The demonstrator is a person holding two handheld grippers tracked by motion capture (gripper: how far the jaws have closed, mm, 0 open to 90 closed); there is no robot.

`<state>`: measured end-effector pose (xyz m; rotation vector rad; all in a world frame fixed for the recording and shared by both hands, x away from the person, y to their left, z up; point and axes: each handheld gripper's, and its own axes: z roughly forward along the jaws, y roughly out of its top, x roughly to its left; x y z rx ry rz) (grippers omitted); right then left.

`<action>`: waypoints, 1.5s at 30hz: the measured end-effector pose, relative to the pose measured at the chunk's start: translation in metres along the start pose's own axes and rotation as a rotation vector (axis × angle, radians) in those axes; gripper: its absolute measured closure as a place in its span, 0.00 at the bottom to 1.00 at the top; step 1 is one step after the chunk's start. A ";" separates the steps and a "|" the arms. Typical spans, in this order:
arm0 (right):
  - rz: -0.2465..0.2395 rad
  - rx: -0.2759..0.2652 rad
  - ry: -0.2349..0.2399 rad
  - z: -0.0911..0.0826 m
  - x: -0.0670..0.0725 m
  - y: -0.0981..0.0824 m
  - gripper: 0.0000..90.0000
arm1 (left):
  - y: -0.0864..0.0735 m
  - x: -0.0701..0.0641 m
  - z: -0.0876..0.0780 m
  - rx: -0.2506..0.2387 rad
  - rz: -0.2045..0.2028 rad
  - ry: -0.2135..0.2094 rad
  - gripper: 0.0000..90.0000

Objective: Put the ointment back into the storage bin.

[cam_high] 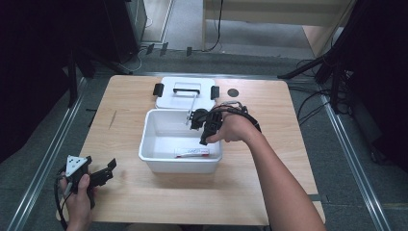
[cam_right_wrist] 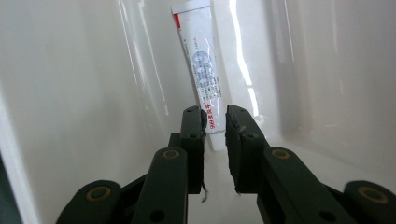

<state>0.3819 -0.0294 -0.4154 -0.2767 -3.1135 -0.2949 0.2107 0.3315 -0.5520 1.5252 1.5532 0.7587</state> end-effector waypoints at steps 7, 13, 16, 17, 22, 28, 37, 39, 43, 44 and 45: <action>0.032 -0.044 -0.014 -0.019 -0.002 -0.008 0.86 | 0.000 0.000 0.000 0.001 0.006 0.000 0.08; 0.076 -0.071 -0.030 -0.038 -0.004 -0.021 0.86 | 0.000 0.000 0.000 0.005 0.008 0.001 0.08; 0.093 -0.085 -0.030 -0.045 -0.004 -0.027 0.85 | 0.000 -0.001 0.000 0.004 0.006 0.002 0.08; 0.093 -0.085 -0.030 -0.045 -0.004 -0.027 0.85 | 0.000 -0.001 0.000 0.004 0.006 0.002 0.08; 0.113 -0.106 -0.040 -0.055 -0.006 -0.039 0.84 | 0.000 0.000 0.000 0.006 0.006 0.001 0.08; 0.146 -0.121 -0.055 -0.063 -0.007 -0.055 0.80 | 0.000 0.000 0.000 0.005 0.003 0.001 0.08; 0.195 -0.131 -0.057 -0.060 -0.007 -0.081 0.67 | 0.000 -0.001 0.000 0.005 0.003 0.000 0.08; 0.220 -0.135 -0.058 -0.058 -0.007 -0.088 0.62 | 0.000 0.000 0.000 0.007 0.006 -0.001 0.08; 0.287 -0.134 -0.046 -0.052 -0.009 -0.103 0.54 | 0.000 0.000 0.000 0.007 0.006 -0.002 0.08; 0.312 -0.132 -0.041 -0.048 -0.010 -0.109 0.51 | 0.000 0.000 0.000 0.007 0.007 -0.002 0.08; 0.331 -0.138 -0.043 -0.045 -0.009 -0.113 0.49 | 0.000 0.000 0.000 0.006 0.007 -0.003 0.08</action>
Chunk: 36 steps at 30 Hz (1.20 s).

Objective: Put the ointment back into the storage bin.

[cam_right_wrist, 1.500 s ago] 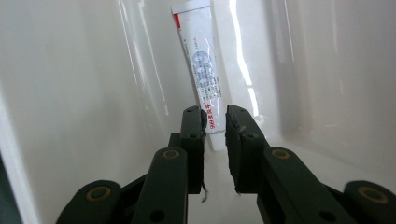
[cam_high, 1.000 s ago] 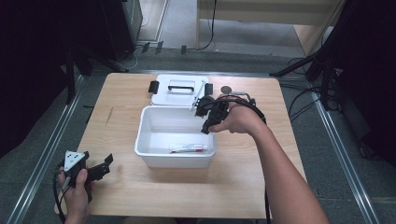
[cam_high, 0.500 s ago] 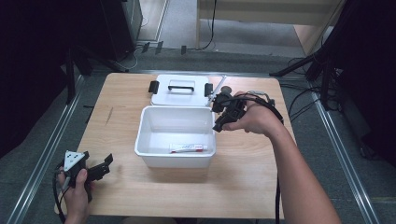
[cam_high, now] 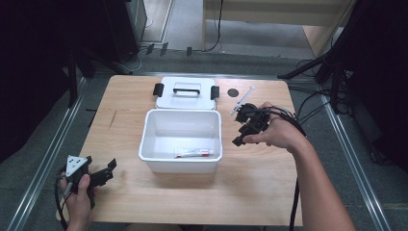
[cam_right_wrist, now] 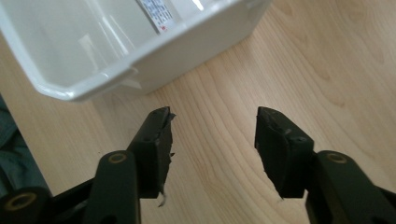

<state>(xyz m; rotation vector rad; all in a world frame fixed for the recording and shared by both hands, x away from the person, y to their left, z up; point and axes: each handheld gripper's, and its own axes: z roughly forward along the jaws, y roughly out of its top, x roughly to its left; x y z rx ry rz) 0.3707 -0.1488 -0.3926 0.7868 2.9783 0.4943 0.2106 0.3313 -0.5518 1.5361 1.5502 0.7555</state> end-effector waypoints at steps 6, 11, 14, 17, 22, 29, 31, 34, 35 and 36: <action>0.104 0.008 -0.004 0.015 -0.008 -0.023 0.45 | 0.000 0.000 0.000 0.002 0.001 -0.003 0.08; 0.216 -0.010 -0.007 0.031 -0.020 -0.044 0.31 | 0.000 0.000 0.000 0.004 0.002 -0.002 0.08; 0.226 -0.005 -0.015 0.035 -0.022 -0.050 0.28 | 0.000 0.000 0.000 0.003 -0.001 -0.002 0.08; 0.237 -0.013 -0.036 0.042 -0.024 -0.061 0.24 | 0.000 0.000 0.000 0.004 0.002 -0.002 0.08; 0.279 -0.084 -0.070 0.046 -0.026 -0.077 0.21 | 0.000 0.000 0.000 0.003 0.003 -0.001 0.08; 0.377 -0.212 -0.139 0.048 -0.031 -0.098 0.19 | 0.000 -0.001 0.000 0.003 0.003 -0.002 0.08; 0.389 -0.243 -0.164 0.049 -0.030 -0.104 0.18 | 0.000 -0.001 0.000 0.003 0.003 -0.002 0.08; 0.406 -0.288 -0.195 0.051 -0.030 -0.113 0.18 | 0.000 0.000 0.000 0.003 0.003 -0.002 0.08; 0.412 -0.303 -0.207 0.052 -0.030 -0.117 0.17 | 0.000 -0.001 0.000 0.003 0.003 -0.002 0.08; 0.417 -0.313 -0.213 0.052 -0.030 -0.120 0.18 | 0.000 -0.001 0.000 0.003 0.003 -0.002 0.08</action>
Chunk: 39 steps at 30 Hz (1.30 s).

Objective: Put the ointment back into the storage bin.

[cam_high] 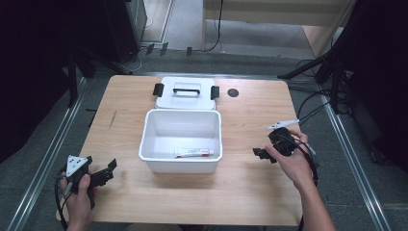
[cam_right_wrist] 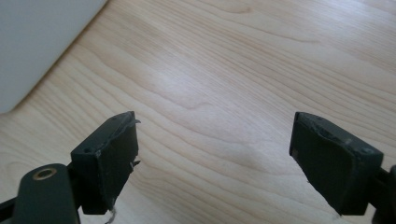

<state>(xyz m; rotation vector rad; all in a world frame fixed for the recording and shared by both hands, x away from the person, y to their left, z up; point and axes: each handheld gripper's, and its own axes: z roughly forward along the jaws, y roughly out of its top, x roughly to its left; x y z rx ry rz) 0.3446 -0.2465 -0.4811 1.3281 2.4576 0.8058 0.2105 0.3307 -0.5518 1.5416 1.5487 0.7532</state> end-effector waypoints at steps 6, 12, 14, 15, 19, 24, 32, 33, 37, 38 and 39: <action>0.059 -0.084 -0.020 0.001 -0.010 -0.023 0.18 | 0.000 0.000 0.000 -0.001 -0.001 -0.001 0.08; 0.109 -0.155 -0.040 0.001 -0.020 -0.050 0.19 | 0.000 0.000 0.000 -0.002 0.000 0.000 0.08; 0.125 -0.184 -0.036 0.000 -0.023 -0.059 0.19 | 0.000 0.000 0.000 -0.001 -0.001 0.000 0.08; 0.131 -0.196 -0.036 -0.001 -0.025 -0.062 0.19 | 0.000 0.000 0.000 -0.001 0.000 0.001 0.08; 0.143 -0.250 -0.046 -0.006 -0.029 -0.079 0.20 | 0.000 0.000 0.000 0.000 0.000 0.001 0.08; 0.167 -0.311 -0.062 -0.011 -0.034 -0.098 0.19 | 0.000 0.000 0.000 -0.002 -0.002 0.000 0.08; 0.192 -0.356 -0.090 -0.018 -0.039 -0.127 0.18 | 0.000 0.000 0.000 -0.002 -0.004 0.003 0.08; 0.200 -0.360 -0.099 -0.019 -0.039 -0.130 0.18 | 0.000 0.000 0.000 -0.003 -0.005 0.004 0.08; 0.219 -0.388 -0.116 -0.026 -0.039 -0.146 0.18 | 0.000 0.000 0.000 -0.004 -0.005 0.005 0.08; 0.219 -0.388 -0.116 -0.026 -0.039 -0.146 0.18 | 0.000 0.000 0.000 -0.004 -0.005 0.005 0.08; 0.217 -0.391 -0.121 -0.027 -0.039 -0.148 0.18 | 0.000 0.000 0.000 -0.004 -0.004 0.006 0.08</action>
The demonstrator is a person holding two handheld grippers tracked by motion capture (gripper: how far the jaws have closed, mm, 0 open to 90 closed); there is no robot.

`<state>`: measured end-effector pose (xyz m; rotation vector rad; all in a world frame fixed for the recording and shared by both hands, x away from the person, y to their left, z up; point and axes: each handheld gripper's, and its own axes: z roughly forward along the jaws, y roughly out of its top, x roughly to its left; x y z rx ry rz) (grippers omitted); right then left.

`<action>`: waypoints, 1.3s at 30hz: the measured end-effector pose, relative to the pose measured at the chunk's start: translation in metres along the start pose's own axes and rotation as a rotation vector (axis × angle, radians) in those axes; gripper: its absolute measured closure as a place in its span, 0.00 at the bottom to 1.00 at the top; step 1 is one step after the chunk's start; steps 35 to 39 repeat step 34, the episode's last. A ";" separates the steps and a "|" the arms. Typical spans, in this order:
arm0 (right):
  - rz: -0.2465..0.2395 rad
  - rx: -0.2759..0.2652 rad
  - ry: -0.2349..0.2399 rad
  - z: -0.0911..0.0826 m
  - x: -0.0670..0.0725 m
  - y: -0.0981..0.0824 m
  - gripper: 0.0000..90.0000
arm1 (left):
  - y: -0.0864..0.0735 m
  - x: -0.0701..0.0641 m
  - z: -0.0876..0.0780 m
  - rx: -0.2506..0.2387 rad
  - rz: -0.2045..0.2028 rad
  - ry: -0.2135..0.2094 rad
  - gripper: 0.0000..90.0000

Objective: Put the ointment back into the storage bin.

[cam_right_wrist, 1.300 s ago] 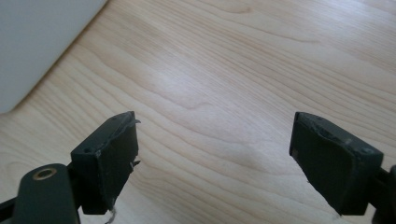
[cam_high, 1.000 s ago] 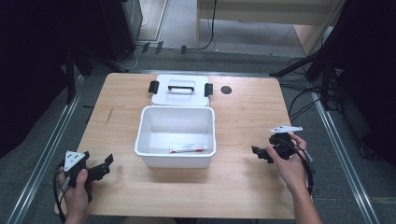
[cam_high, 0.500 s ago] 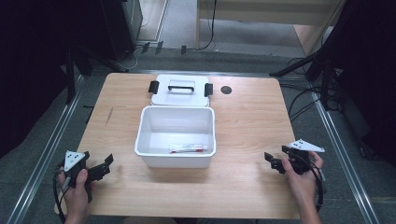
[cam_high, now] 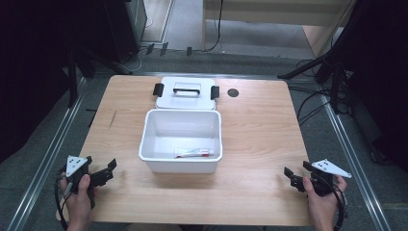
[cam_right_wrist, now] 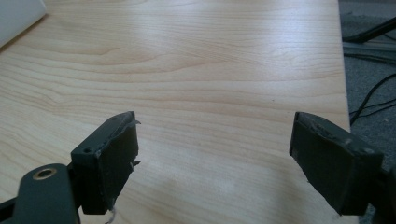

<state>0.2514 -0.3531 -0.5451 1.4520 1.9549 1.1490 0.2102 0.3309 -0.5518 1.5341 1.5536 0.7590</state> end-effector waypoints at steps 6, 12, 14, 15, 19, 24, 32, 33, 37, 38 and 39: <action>-0.008 -0.015 -0.028 -0.011 -0.002 -0.009 0.17 | 0.000 0.000 0.000 0.000 0.001 0.002 0.08; 0.035 -0.047 -0.023 -0.020 -0.005 -0.014 0.18 | 0.000 0.000 0.000 0.004 0.004 0.004 0.08; 0.047 -0.071 -0.014 -0.022 -0.007 -0.015 0.20 | 0.000 -0.001 0.000 0.004 0.006 0.007 0.08; 0.055 -0.083 -0.016 -0.023 -0.007 -0.016 0.21 | 0.000 -0.001 0.000 0.003 0.006 0.010 0.08; 0.085 -0.114 -0.015 -0.025 -0.011 -0.017 0.21 | 0.000 -0.002 0.000 0.005 0.011 0.012 0.08; 0.078 -0.116 -0.018 -0.026 -0.010 -0.017 0.21 | 0.000 -0.002 0.000 0.006 0.012 0.013 0.08; 0.072 -0.094 -0.019 -0.024 -0.009 -0.016 0.20 | 0.000 -0.002 0.000 0.007 0.013 0.011 0.08; 0.075 -0.093 -0.017 -0.024 -0.009 -0.017 0.20 | 0.000 -0.002 0.000 0.008 0.014 0.011 0.08; 0.076 -0.094 -0.016 -0.024 -0.010 -0.016 0.20 | 0.000 -0.002 0.000 0.008 0.014 0.011 0.08; 0.076 -0.094 -0.016 -0.024 -0.010 -0.016 0.20 | 0.000 -0.002 0.000 0.008 0.014 0.011 0.08; 0.076 -0.094 -0.016 -0.024 -0.010 -0.016 0.20 | 0.000 -0.002 0.000 0.008 0.014 0.011 0.08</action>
